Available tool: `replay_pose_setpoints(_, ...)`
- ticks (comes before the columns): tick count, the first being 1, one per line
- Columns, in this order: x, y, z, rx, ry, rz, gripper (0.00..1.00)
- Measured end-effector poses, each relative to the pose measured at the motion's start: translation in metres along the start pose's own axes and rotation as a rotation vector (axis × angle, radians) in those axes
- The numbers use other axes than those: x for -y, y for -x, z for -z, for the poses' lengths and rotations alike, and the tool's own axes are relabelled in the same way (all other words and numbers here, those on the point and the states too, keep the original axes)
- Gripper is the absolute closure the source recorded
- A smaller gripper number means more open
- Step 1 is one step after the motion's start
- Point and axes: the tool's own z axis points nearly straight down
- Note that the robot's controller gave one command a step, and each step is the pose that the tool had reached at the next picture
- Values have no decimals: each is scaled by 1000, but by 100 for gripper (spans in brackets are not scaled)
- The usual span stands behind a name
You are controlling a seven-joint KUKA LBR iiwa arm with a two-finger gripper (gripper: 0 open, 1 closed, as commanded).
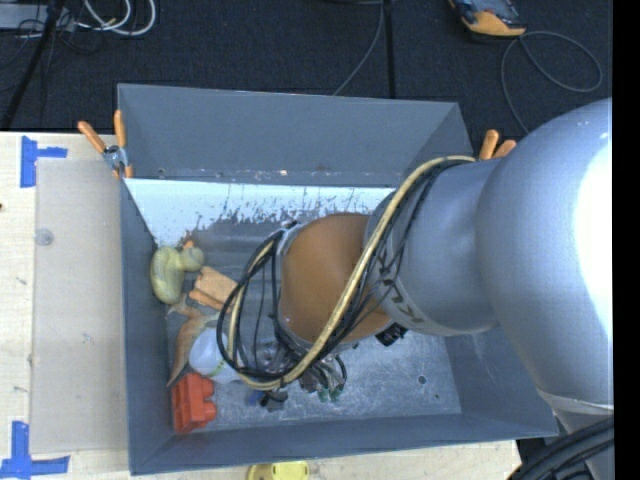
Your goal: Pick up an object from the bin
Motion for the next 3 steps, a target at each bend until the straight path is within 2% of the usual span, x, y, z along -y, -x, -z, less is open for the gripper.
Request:
replay_pose_setpoints(2,-1,2,35,10,2,0,100)
replay_pose_setpoints(3,-1,1,44,7,1,-1,100)
